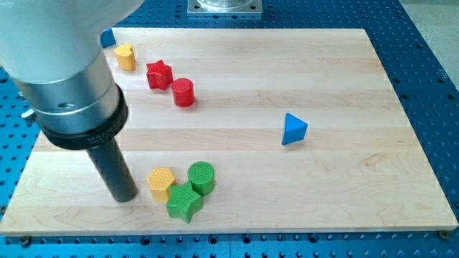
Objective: Drag the heart at the bottom left of the green star
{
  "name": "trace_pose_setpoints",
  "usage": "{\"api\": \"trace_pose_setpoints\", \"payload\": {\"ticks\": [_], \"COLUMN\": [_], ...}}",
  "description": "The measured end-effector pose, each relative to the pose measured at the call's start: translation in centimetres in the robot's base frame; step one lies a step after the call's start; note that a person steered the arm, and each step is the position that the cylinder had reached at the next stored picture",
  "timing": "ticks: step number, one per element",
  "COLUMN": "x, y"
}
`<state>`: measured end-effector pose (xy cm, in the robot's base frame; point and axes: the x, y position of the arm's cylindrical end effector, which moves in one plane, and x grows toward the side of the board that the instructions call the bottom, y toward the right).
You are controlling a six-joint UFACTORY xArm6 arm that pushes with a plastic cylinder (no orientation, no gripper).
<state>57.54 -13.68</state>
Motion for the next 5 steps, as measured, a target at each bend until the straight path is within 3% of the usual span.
{"api": "trace_pose_setpoints", "payload": {"ticks": [2,5], "x": [-0.4,-2.8], "y": [2.6,-12.7]}}
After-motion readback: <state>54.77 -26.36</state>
